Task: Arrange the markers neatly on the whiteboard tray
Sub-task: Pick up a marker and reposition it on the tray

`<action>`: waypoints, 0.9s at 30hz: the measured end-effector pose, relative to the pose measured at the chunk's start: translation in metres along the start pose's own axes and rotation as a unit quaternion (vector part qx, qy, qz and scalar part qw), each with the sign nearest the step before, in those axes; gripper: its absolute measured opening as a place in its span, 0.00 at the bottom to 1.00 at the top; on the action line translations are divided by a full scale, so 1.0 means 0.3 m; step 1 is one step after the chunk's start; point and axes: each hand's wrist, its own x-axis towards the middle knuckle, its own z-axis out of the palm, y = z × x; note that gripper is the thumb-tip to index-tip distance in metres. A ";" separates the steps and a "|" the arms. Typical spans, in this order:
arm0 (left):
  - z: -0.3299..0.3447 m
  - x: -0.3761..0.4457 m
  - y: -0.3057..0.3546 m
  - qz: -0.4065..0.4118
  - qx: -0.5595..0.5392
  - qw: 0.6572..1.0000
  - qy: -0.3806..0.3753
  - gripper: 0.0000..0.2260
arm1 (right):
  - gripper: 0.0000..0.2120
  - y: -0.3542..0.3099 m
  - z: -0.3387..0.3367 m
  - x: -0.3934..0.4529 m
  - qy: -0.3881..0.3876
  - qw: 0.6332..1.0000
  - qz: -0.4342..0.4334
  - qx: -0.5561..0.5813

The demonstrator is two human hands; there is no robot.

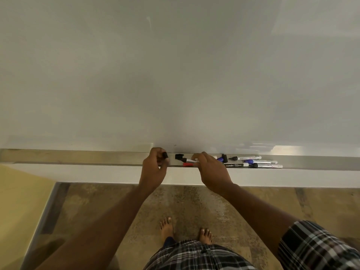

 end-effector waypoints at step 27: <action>0.076 -0.008 0.075 -0.018 -0.005 0.995 -0.095 0.05 | 0.17 -0.013 -0.021 -0.013 0.123 0.992 -0.039 0.012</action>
